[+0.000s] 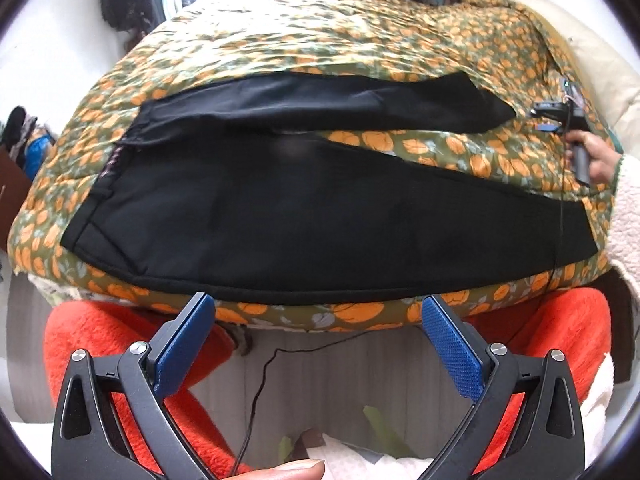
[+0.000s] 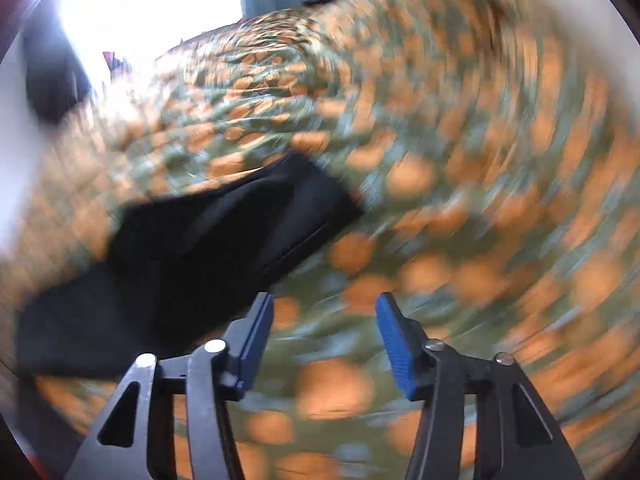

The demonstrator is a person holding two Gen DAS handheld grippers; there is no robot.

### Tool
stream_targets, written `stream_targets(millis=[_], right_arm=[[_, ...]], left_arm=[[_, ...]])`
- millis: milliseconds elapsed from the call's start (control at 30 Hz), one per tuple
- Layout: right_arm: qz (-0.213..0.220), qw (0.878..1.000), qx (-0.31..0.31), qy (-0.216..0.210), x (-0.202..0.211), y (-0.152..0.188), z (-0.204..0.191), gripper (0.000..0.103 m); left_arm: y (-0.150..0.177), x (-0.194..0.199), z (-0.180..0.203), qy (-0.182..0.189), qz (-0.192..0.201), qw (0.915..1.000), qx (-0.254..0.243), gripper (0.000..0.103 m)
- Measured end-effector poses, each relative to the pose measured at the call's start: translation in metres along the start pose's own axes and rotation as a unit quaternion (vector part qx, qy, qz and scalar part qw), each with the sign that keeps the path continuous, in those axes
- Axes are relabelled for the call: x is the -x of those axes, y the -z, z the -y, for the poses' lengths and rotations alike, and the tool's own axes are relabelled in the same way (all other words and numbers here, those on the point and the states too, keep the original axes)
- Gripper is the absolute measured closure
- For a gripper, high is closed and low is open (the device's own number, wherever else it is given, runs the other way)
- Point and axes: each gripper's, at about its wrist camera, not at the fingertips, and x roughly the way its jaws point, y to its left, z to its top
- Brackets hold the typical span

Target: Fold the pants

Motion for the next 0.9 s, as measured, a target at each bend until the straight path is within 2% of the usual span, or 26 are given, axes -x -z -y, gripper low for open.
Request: stream_targets(millis=[67, 100, 167, 333, 400, 433, 467, 533, 567, 600, 667, 700, 767, 833, 900], right_arm=[[0.008, 0.990, -0.112, -0.081, -0.023, 0.007, 0.021, 0.054], [0.013, 0.985, -0.147, -0.094, -0.031, 0.011, 0.027, 0.055], [0.026, 0.974, -0.196, -0.112, -0.048, 0.009, 0.035, 0.062], [0.050, 0.959, -0.251, -0.122, -0.088, -0.012, 0.046, 0.062], [0.050, 0.950, -0.273, -0.142, -0.099, -0.020, 0.052, 0.062], [0.050, 0.946, -0.281, -0.153, -0.104, -0.024, 0.053, 0.065], [0.052, 0.948, -0.276, -0.151, -0.103, -0.029, 0.054, 0.091], [0.093, 0.963, -0.230, -0.110, -0.077, -0.038, 0.049, 0.092], [0.121, 0.970, -0.199, -0.073, -0.060, -0.041, 0.043, 0.093], [0.129, 0.976, -0.173, -0.027, -0.051, -0.041, 0.039, 0.093], [0.105, 0.983, -0.120, 0.089, -0.047, -0.037, 0.026, 0.085], [0.094, 0.983, -0.109, 0.113, -0.048, -0.035, 0.023, 0.077], [0.096, 0.979, -0.100, 0.146, -0.039, -0.026, 0.020, 0.053], [0.134, 0.975, -0.097, 0.150, -0.011, -0.011, 0.015, 0.043], [0.152, 0.980, -0.069, 0.106, 0.015, 0.010, -0.004, 0.040]], left_arm=[[-0.004, -0.003, 0.005, -0.002, -0.001, 1.0000, -0.006, 0.000], [-0.006, -0.005, 0.006, -0.003, -0.002, 1.0000, -0.007, 0.000], [-0.009, -0.010, 0.007, -0.008, -0.010, 0.9999, -0.003, 0.000], [-0.012, -0.028, 0.005, -0.027, -0.040, 0.9988, 0.007, 0.000], [-0.013, -0.035, 0.007, -0.032, -0.051, 0.9982, 0.004, 0.000], [-0.014, -0.038, 0.009, -0.034, -0.055, 0.9979, 0.001, 0.000], [-0.015, -0.040, 0.012, -0.034, -0.058, 0.9977, -0.003, 0.000], [-0.018, -0.042, 0.016, -0.035, -0.055, 0.9978, -0.011, 0.000], [-0.020, -0.043, 0.018, -0.036, -0.052, 0.9979, -0.013, 0.000], [-0.021, -0.044, 0.018, -0.035, -0.049, 0.9981, -0.013, 0.000], [-0.022, -0.049, 0.018, -0.030, -0.053, 0.9981, -0.011, 0.000], [-0.023, -0.052, 0.019, -0.027, -0.057, 0.9979, -0.011, 0.000], [-0.027, -0.053, 0.018, -0.027, -0.055, 0.9980, -0.012, 0.000], [-0.037, -0.051, 0.014, -0.029, -0.034, 0.9990, -0.008, 0.000], [-0.054, -0.050, 0.006, -0.034, 0.003, 0.9994, -0.002, 0.000]])
